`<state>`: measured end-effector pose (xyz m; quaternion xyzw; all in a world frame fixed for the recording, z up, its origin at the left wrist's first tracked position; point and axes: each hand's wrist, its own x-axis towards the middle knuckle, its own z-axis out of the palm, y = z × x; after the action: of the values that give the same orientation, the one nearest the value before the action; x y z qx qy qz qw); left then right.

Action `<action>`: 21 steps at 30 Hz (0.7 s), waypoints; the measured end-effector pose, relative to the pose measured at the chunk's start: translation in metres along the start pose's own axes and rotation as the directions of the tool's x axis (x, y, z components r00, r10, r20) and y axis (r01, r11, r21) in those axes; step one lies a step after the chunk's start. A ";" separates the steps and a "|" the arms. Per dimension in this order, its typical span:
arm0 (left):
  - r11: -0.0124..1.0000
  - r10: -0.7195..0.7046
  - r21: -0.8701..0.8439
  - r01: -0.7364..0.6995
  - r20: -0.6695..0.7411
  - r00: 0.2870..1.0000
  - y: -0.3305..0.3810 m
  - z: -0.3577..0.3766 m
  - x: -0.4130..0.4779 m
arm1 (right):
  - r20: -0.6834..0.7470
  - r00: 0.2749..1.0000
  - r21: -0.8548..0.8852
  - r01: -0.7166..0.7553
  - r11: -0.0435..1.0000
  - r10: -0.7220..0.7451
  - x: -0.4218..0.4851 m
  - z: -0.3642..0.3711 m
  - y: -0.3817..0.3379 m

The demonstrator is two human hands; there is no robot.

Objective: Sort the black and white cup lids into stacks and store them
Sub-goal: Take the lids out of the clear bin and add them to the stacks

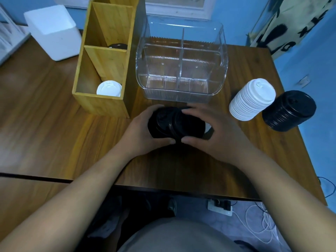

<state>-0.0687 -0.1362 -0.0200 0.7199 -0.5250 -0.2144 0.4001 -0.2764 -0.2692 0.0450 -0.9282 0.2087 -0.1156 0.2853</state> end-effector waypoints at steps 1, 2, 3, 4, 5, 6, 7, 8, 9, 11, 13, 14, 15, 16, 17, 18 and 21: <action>1.000 -0.004 0.007 0.004 -0.007 1.000 0.000 0.000 0.000 | 0.025 1.000 -0.033 0.019 0.999 -0.018 0.013 0.000 -0.003; 1.000 -0.010 0.006 0.010 -0.014 1.000 0.000 0.000 0.000 | 0.058 0.998 -0.062 0.039 0.997 -0.036 0.025 0.001 -0.004; 1.000 -0.014 -0.001 0.014 -0.019 1.000 0.000 0.000 0.000 | 0.099 0.994 -0.085 0.061 0.995 -0.053 0.035 0.002 -0.004; 1.000 -0.012 -0.007 0.012 -0.022 1.000 0.000 0.000 0.000 | 0.140 0.988 -0.099 0.081 0.992 -0.067 0.043 0.004 -0.004; 1.000 -0.006 -0.010 0.006 -0.022 1.000 -0.001 0.001 0.001 | 0.176 0.981 -0.103 0.100 0.990 -0.081 0.050 0.005 -0.003; 1.000 -0.004 -0.011 0.004 -0.021 1.000 -0.002 0.001 0.001 | 0.204 0.975 -0.101 0.113 0.988 -0.090 0.055 0.006 -0.002; 1.000 -0.004 -0.011 0.003 -0.021 1.000 -0.002 0.001 0.001 | 0.225 0.970 -0.098 0.120 0.988 -0.095 0.059 0.006 -0.001; 1.000 -0.003 -0.012 0.003 -0.023 1.000 -0.002 0.000 0.001 | 0.242 0.965 -0.098 0.125 0.987 -0.099 0.061 0.005 -0.001; 1.000 0.000 -0.009 0.000 -0.024 1.000 -0.002 0.000 0.002 | 0.259 0.960 -0.103 0.136 0.985 -0.105 0.064 0.004 -0.001; 1.000 0.010 -0.006 -0.010 -0.023 1.000 -0.001 0.000 0.002 | 0.297 0.947 -0.116 0.162 0.980 -0.121 0.066 0.002 -0.002; 1.000 0.021 -0.021 -0.022 -0.024 0.999 0.000 -0.001 0.003 | 0.314 0.941 -0.114 0.170 0.979 -0.127 0.067 0.002 -0.004; 0.999 0.028 -0.033 -0.028 -0.025 0.999 -0.001 -0.001 0.003 | 0.308 0.943 -0.104 0.161 0.981 -0.122 0.067 0.004 -0.007; 0.998 0.034 -0.046 -0.035 -0.026 0.999 -0.001 -0.001 0.003 | 0.291 0.950 -0.088 0.146 0.985 -0.115 0.067 0.006 -0.009; 0.998 0.041 -0.053 -0.043 -0.028 0.999 -0.002 -0.001 0.003 | 0.264 0.959 -0.070 0.128 0.989 -0.105 0.066 0.010 -0.011; 0.997 0.049 -0.052 -0.050 -0.031 0.998 -0.002 0.000 0.003 | 0.230 0.969 -0.057 0.111 0.992 -0.095 0.065 0.014 -0.012; 0.997 0.053 -0.047 -0.054 -0.034 0.998 -0.002 0.000 0.003 | 0.196 0.977 -0.047 0.094 0.995 -0.083 0.063 0.018 -0.013; 0.998 0.045 -0.041 -0.046 -0.031 0.999 -0.003 0.000 0.004 | 0.133 0.990 -0.003 0.041 0.999 -0.041 0.055 0.031 -0.010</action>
<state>-0.0661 -0.1395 -0.0221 0.7024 -0.5308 -0.2053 0.4275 -0.2145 -0.2715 0.0310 -0.9387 0.1704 -0.0587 0.2938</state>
